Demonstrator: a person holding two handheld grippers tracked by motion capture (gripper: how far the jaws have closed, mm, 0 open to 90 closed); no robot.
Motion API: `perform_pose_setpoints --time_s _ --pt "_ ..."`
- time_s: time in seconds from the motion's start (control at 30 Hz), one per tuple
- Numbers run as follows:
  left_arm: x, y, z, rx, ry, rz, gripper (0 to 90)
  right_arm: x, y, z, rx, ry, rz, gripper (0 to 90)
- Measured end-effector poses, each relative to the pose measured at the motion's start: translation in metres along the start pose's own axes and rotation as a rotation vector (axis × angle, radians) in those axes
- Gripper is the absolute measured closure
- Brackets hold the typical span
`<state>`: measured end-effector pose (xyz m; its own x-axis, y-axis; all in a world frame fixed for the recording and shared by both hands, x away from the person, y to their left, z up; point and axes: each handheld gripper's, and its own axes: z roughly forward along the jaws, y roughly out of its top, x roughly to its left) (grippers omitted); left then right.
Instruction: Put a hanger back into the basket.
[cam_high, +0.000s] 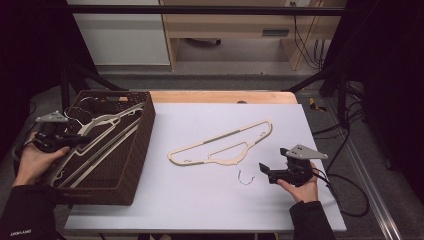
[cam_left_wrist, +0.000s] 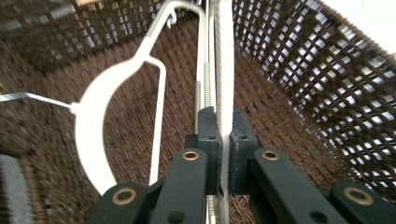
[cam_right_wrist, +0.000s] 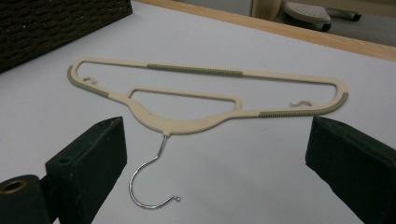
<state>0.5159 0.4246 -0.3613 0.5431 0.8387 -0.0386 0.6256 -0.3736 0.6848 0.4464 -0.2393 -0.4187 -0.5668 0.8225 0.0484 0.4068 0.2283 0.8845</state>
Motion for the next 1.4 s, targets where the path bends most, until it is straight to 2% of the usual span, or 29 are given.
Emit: perform_pose_setpoints --time_s 0.07,0.17,0.27,0.37,0.5,0.57,0.67,0.7,0.77,0.83,0.97,1.23,1.4 --pt "0.002 -0.005 0.007 0.018 0.007 -0.024 85.9 0.000 0.000 0.000 -0.005 0.000 0.002 5.8" --pt "0.006 -0.010 0.011 0.035 0.043 -0.053 85.2 0.000 0.000 0.001 0.000 0.002 0.002 5.8" --pt "0.009 -0.016 0.009 0.036 0.105 -0.092 83.5 0.001 0.000 0.001 0.000 0.001 0.001 5.8" --pt "0.012 -0.022 0.002 0.011 0.161 -0.134 78.0 0.000 0.000 0.001 -0.001 0.003 0.003 5.8" --pt "0.013 -0.029 -0.009 -0.037 0.188 -0.172 72.6 0.000 0.000 0.001 0.000 0.003 0.001 5.8" --pt "0.011 -0.030 -0.016 -0.050 0.202 -0.165 71.6 0.000 0.000 0.001 -0.002 0.001 0.002 5.7" --pt "0.004 -0.030 -0.024 -0.097 0.210 -0.160 66.2 0.000 0.000 0.000 -0.002 0.004 -0.001 5.7" --pt "0.001 -0.030 -0.026 -0.125 0.208 -0.162 63.9 0.000 0.000 0.001 -0.005 0.000 0.005 5.7" --pt "-0.010 -0.027 -0.030 -0.181 0.197 -0.139 58.3 0.000 0.000 0.000 -0.008 0.000 0.006 5.7" --pt "-0.021 -0.024 -0.032 -0.212 0.188 -0.105 51.7 0.000 0.001 0.000 -0.009 -0.001 0.005 5.7" --pt "-0.044 -0.014 -0.030 -0.285 0.149 -0.063 37.9 0.001 0.001 0.000 -0.009 0.001 0.001 5.5" --pt "-0.091 0.004 -0.022 -0.384 0.045 0.001 16.9 0.003 0.004 -0.002 -0.022 -0.002 0.010 4.4" --pt "-0.115 0.010 -0.015 -0.411 -0.027 0.020 11.2 0.003 0.004 -0.003 -0.026 -0.003 0.019 3.9"
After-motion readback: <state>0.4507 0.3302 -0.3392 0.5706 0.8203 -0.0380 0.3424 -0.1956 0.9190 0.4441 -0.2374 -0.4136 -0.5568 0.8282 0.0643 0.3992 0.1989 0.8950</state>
